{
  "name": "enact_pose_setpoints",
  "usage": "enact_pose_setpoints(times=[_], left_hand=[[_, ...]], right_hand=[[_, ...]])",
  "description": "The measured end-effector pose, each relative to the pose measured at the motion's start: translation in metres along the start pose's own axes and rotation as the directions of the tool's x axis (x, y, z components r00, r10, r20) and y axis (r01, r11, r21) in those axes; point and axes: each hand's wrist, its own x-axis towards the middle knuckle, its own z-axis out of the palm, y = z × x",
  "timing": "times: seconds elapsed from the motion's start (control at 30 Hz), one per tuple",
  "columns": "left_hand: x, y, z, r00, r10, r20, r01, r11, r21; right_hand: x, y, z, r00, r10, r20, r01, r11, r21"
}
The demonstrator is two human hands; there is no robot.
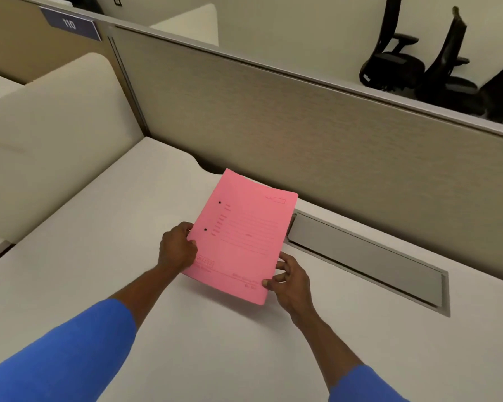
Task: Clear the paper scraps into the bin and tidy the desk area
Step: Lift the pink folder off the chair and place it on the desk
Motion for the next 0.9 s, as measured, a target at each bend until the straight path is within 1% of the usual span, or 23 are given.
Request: enact_pose_setpoints(times=[0.3,0.5,0.67,0.73,0.9], left_hand=[[0.055,-0.002,0.03,1.0,0.002,0.007,-0.003,0.992,0.13],[0.08,0.002,0.046,0.999,0.019,0.03,-0.024,0.981,0.19],[0.089,0.004,0.055,1.0,-0.014,-0.001,0.014,0.975,0.22],[0.09,0.004,0.058,0.999,-0.039,-0.011,0.041,0.972,0.23],[0.094,0.007,0.064,0.999,-0.047,-0.012,0.049,0.963,0.263]], right_hand=[[0.051,0.013,0.015,0.999,0.043,0.001,-0.043,0.999,0.028],[0.072,0.022,0.029,0.997,0.074,-0.035,-0.075,0.997,-0.014],[0.08,0.027,0.032,0.998,0.018,-0.053,-0.023,0.994,-0.11],[0.083,0.028,0.032,0.998,-0.007,-0.057,-0.003,0.984,-0.178],[0.087,0.03,0.037,0.993,-0.063,-0.096,0.035,0.962,-0.273]])
